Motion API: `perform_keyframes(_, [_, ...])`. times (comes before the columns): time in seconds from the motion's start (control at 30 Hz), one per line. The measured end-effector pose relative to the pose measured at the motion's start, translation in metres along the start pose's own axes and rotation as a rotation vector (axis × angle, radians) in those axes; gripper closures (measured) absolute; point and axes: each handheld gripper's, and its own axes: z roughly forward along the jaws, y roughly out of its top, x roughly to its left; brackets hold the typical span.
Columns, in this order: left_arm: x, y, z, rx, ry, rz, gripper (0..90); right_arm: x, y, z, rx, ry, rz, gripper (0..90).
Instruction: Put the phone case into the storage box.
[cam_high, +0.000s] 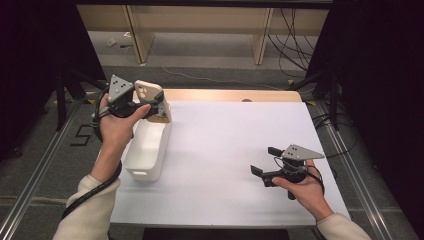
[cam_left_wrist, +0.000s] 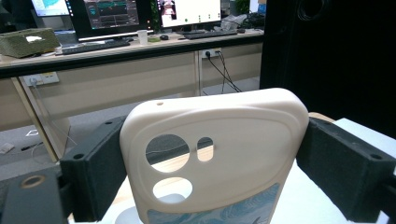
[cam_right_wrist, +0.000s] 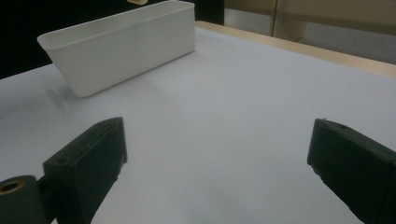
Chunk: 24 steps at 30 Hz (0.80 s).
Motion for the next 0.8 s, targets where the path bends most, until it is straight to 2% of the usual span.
perform_keyframes(0.8, [0.0091,-0.0039,-0.0001,0.012,0.023,-0.002,11.3,-0.0001,-0.0002,0.0001,-0.002,0.003,0.0,5.8])
